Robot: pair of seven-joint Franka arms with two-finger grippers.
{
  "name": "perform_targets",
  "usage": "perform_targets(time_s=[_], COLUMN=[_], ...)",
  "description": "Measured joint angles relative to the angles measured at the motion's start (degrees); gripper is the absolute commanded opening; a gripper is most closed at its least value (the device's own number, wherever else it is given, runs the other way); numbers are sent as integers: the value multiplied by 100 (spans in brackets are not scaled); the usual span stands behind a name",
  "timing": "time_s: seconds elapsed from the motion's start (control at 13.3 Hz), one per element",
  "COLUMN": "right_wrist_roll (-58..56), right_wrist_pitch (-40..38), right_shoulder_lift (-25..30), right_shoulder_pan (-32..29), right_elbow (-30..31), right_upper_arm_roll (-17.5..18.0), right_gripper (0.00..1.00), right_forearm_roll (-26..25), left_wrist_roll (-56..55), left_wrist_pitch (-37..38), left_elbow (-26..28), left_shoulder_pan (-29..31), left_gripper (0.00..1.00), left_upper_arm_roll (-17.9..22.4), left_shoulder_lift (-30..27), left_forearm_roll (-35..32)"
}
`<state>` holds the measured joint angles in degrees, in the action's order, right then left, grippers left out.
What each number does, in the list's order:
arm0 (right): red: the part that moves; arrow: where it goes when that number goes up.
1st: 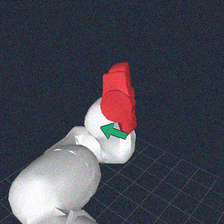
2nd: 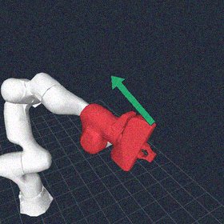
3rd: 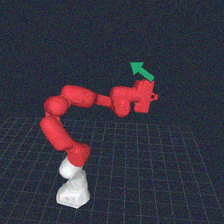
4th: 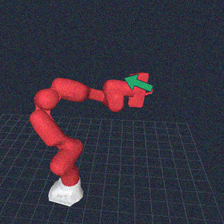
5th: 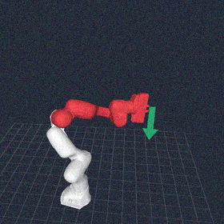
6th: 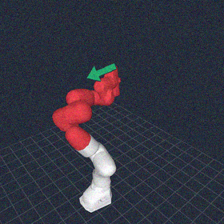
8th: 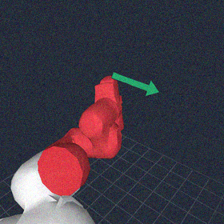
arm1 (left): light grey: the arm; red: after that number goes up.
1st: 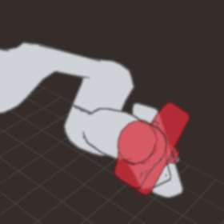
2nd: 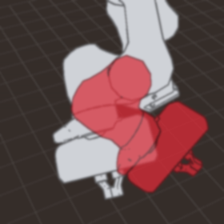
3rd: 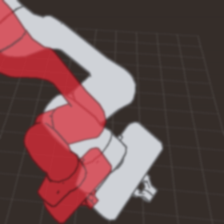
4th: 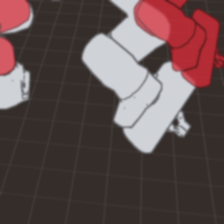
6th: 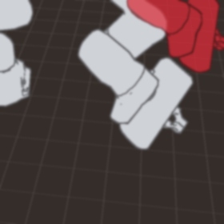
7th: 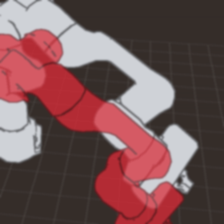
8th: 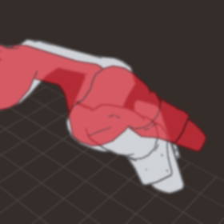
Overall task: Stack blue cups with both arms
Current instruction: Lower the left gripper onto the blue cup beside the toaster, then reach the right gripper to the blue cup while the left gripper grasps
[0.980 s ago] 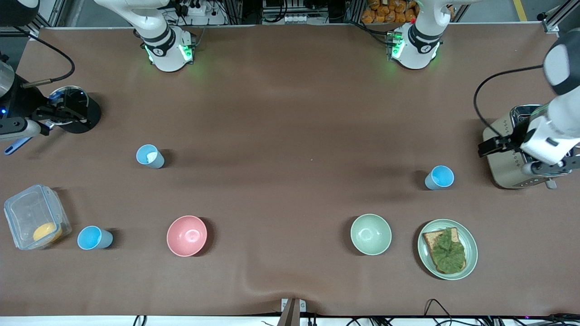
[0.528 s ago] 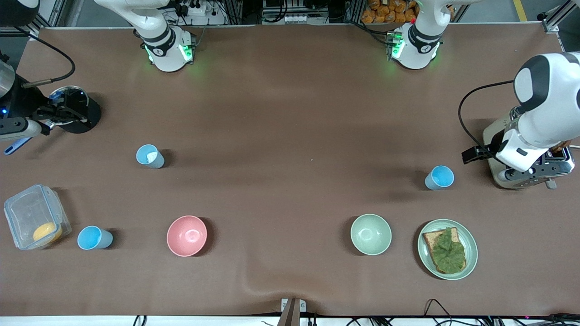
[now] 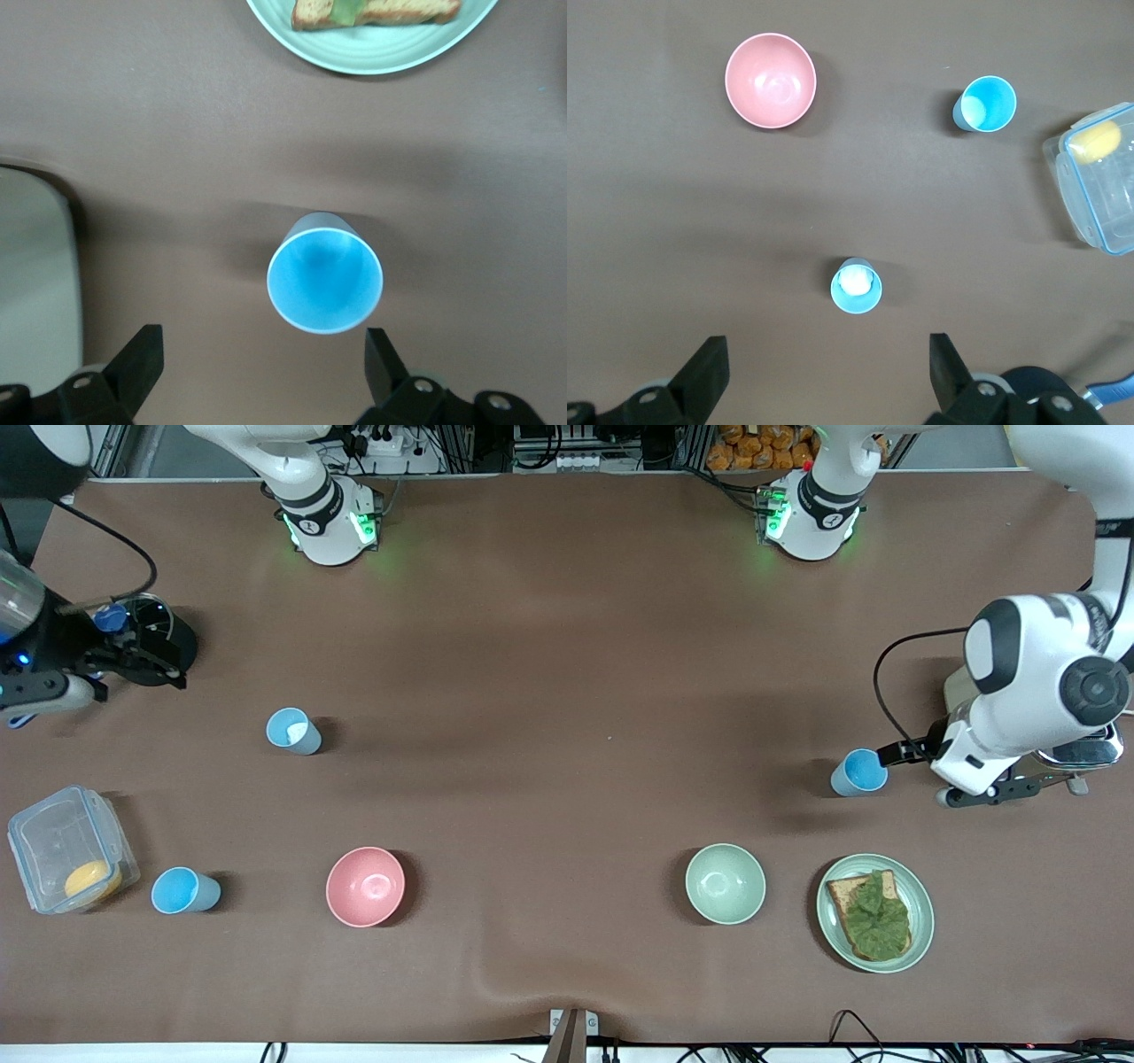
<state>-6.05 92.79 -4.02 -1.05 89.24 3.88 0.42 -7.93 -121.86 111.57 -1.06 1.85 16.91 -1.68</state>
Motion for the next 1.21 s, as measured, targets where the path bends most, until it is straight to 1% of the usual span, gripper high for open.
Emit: perform_targets(time_s=[0.23,0.68,0.75,0.83,0.98,1.06,1.13,1.21], right_wrist_roll=[0,0,0,0,0,-4,-45,-187], right_wrist_pitch=[672,2341,2518,2666,3079,3322,3472,3568], right_shoulder_lift=[-74,-160,-169,-181,-218,-249,-287,-326], right_shoulder_pan=[0,0,0,0,-1,-13,-66,-160], right_elbow=[625,2313,2533,2727,3121,3294,3394,3435], right_upper_arm_roll=[-1,-4,-5,-5,-7,-13,-16,-23], right_gripper=[100,100,100,100,100,100,100,100], right_forearm_roll=[0,0,0,0,0,-3,-9,-10], left_wrist_roll=[0,0,0,0,4,4,4,4], left_wrist_pitch=[-340,-808,-859,-881,-890,-892,-898,-905], left_elbow=[165,396,401,401,401,401,401,401], left_shoulder_pan=[0,0,0,0,0,0,0,0], left_gripper=[100,100,95,83,37,8,0,0], left_upper_arm_roll=[-1,-7,-7,-7,-8,-8,-8,-8], left_shoulder_lift=[203,604,663,700,731,739,741,741], left_forearm_roll=[0,0,0,0,0,0,0,0])
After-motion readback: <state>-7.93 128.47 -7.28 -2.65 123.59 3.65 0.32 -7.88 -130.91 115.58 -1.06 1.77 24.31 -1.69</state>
